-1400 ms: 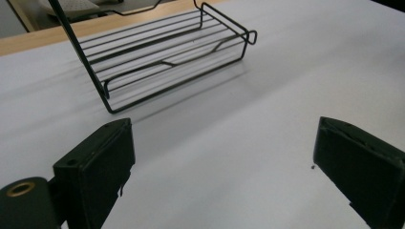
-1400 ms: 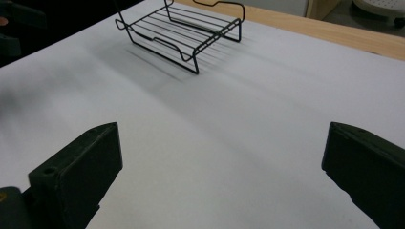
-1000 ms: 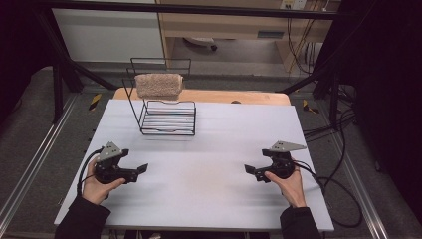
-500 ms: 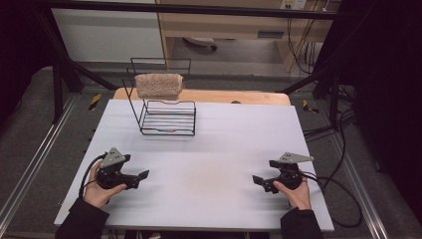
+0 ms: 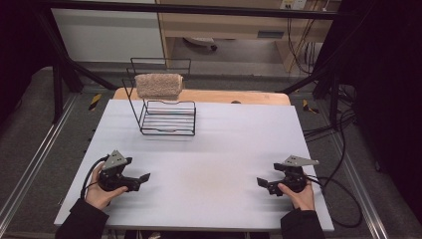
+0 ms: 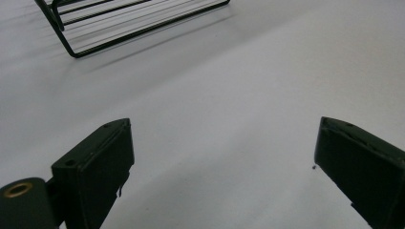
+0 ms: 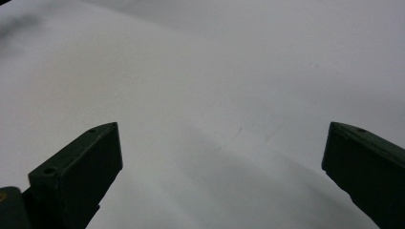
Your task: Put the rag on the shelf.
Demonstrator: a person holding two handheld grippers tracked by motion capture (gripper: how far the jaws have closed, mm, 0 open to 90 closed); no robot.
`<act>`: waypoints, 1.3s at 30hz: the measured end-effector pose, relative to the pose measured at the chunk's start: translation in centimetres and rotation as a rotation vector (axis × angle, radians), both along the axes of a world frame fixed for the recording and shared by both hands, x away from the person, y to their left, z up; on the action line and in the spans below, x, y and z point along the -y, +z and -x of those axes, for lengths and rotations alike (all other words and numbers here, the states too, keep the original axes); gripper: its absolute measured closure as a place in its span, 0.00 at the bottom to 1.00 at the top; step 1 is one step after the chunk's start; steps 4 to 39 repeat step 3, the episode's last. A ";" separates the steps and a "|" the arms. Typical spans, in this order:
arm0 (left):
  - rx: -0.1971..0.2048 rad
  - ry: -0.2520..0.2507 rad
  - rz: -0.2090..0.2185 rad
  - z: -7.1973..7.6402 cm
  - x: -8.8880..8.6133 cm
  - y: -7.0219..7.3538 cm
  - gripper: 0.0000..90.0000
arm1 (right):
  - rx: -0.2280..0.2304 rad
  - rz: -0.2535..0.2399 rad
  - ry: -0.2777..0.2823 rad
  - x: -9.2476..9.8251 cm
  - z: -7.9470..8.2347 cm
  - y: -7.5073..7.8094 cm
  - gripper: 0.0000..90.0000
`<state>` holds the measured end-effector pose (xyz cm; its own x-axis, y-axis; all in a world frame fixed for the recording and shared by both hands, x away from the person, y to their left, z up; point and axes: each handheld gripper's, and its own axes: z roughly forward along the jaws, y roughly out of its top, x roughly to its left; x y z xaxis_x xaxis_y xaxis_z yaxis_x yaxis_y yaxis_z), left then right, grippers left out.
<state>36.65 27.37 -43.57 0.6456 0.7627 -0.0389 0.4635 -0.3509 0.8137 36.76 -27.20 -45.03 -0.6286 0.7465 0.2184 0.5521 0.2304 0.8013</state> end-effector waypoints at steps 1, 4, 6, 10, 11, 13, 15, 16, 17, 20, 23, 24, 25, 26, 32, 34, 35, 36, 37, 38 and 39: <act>-0.001 -0.001 0.002 0.0 0.0 0.0 0.07 | -0.001 0.000 0.001 0.0 0.0 0.0 0.01; -0.001 -0.001 0.002 0.0 0.0 0.0 0.07 | 0.001 -0.001 0.000 0.0 0.0 0.0 0.01; -0.001 -0.001 0.002 0.0 0.0 0.0 0.07 | 0.001 -0.001 0.000 0.0 0.0 0.0 0.01; -0.001 -0.001 0.002 0.0 0.0 0.0 0.07 | 0.001 -0.001 0.000 0.0 0.0 0.0 0.01; -0.001 -0.001 0.002 0.0 0.0 0.0 0.07 | 0.001 -0.001 0.000 0.0 0.0 0.0 0.01; -0.001 -0.001 0.002 0.0 0.0 0.0 0.07 | 0.001 -0.001 0.000 0.0 0.0 0.0 0.01; -0.001 -0.001 0.002 0.0 0.0 0.0 0.07 | 0.001 -0.001 0.000 0.0 0.0 0.0 0.01; -0.001 -0.001 0.002 0.0 0.0 0.0 0.07 | 0.001 -0.001 0.000 0.0 0.0 0.0 0.01; -0.001 -0.001 0.002 0.0 0.0 0.0 0.07 | 0.001 -0.001 0.000 0.0 0.0 0.0 0.01; -0.001 -0.001 0.002 0.0 0.0 0.0 0.07 | 0.001 -0.001 0.000 0.0 0.0 0.0 0.01; -0.001 -0.001 0.002 0.0 0.0 0.0 0.07 | 0.001 -0.001 0.000 0.0 0.0 0.0 0.01; -0.001 -0.001 0.002 0.0 0.0 0.0 0.07 | 0.001 -0.001 0.000 0.0 0.0 0.0 0.01; -0.001 -0.001 0.002 0.0 0.0 0.0 0.07 | 0.001 -0.001 0.000 0.0 0.0 0.0 0.01; -0.001 -0.001 0.002 0.0 0.0 0.0 0.07 | 0.001 -0.001 0.000 0.0 0.0 0.0 0.01; -0.001 -0.001 0.002 0.0 0.0 0.0 0.07 | 0.001 -0.001 0.000 0.0 0.0 0.0 0.01; -0.001 -0.001 0.002 0.0 0.0 0.0 0.07 | 0.001 -0.001 0.000 0.0 0.0 0.0 0.01; -0.001 -0.001 0.002 0.0 0.0 0.0 0.07 | 0.001 -0.001 0.000 0.0 0.0 0.0 0.01; -0.001 -0.001 0.002 0.0 0.0 0.0 0.07 | 0.001 -0.001 0.000 0.0 0.0 0.0 0.01; -0.001 -0.001 0.002 0.0 0.0 0.0 0.07 | 0.001 -0.001 0.000 0.0 0.0 0.0 0.01; -0.001 -0.001 0.002 0.0 0.0 0.0 0.07 | 0.001 -0.001 0.000 0.0 0.0 0.0 0.01; -0.001 -0.001 0.002 0.0 0.0 0.0 0.07 | 0.001 -0.001 0.000 0.0 0.0 0.0 0.01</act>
